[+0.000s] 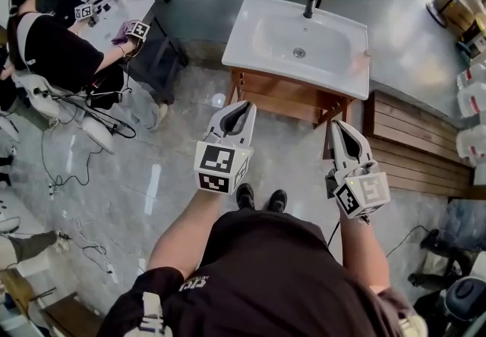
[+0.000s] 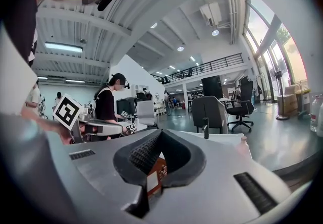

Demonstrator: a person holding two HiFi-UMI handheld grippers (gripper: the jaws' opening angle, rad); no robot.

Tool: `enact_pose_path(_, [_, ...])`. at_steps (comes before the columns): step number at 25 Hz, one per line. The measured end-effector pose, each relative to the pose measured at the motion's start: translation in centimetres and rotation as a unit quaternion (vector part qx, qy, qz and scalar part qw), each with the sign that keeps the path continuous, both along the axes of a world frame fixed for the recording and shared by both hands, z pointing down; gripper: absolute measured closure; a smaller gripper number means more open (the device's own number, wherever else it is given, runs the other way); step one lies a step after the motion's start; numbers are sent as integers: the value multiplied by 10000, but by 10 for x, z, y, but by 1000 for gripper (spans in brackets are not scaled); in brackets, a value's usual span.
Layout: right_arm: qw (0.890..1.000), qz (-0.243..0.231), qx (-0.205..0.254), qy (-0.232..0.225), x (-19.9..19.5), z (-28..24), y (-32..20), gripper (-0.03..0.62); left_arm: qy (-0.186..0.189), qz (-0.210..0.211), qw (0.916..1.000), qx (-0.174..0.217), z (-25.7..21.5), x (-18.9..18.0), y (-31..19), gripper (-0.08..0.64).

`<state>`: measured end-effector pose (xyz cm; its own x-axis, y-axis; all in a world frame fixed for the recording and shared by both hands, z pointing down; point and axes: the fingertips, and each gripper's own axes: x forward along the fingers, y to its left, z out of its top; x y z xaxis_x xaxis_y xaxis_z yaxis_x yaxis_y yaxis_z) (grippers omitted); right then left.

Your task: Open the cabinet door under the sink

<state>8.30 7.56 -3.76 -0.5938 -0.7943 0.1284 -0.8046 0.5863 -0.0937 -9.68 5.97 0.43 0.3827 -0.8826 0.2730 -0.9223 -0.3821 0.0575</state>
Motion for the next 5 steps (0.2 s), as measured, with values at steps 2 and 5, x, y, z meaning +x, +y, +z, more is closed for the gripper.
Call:
enact_pose_path(2, [10000,11,-62,-36,3,4,0,581,-13,-16,10000,-13,1,1,0,526])
enact_pose_path(5, [9998,47,-161,-79,9,12,1,581,-42,-62,10000,-57,4,1,0,526])
